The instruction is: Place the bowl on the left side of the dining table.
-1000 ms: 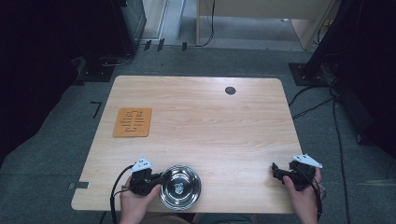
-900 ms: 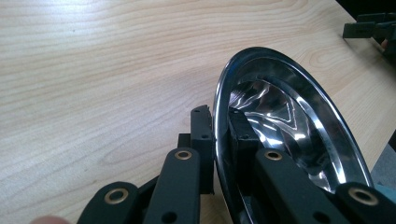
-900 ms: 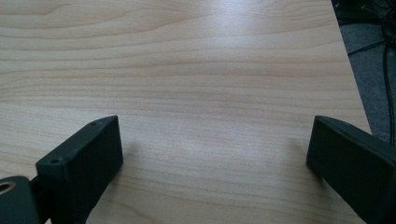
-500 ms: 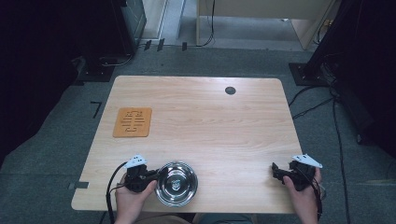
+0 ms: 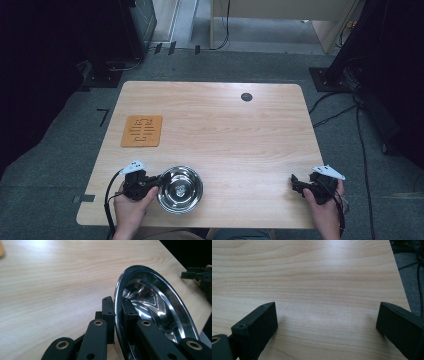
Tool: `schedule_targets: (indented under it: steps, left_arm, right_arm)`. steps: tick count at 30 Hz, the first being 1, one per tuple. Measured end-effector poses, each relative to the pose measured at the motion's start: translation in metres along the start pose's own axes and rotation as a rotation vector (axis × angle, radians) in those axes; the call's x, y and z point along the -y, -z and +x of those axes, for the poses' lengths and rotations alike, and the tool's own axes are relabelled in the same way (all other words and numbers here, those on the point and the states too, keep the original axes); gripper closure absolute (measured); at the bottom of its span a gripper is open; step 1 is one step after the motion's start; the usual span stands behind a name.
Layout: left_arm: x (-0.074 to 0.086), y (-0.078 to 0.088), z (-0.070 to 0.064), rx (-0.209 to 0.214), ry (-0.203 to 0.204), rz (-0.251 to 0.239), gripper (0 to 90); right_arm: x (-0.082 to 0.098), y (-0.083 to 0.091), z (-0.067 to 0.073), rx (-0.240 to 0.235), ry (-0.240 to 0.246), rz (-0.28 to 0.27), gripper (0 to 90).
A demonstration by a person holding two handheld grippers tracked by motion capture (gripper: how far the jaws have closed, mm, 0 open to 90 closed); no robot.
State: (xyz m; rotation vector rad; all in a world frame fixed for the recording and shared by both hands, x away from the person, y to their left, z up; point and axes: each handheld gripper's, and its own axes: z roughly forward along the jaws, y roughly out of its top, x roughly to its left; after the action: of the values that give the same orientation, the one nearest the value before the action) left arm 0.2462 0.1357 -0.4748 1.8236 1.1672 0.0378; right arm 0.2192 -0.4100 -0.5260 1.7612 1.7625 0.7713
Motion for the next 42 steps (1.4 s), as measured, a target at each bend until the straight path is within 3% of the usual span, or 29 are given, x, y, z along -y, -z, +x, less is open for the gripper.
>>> schedule_targets:
  steps: [15, 21, 42]
  left_arm:
    - [-0.011, 0.018, 0.026, -0.035, 0.037, -0.043, 84.3]
    - [-0.020, 0.023, 0.032, -0.066, 0.019, -0.066, 84.4]
    - [-0.042, 0.018, 0.054, -0.106, 0.041, -0.102, 84.4]
  right_arm:
    - [0.000, 0.000, 0.000, 0.000, 0.000, 0.000, 3.1]
    - [0.000, 0.000, 0.000, 0.000, 0.000, 0.000, 3.1]
    - [0.000, 0.000, 0.000, 0.000, 0.000, 0.000, 3.1]
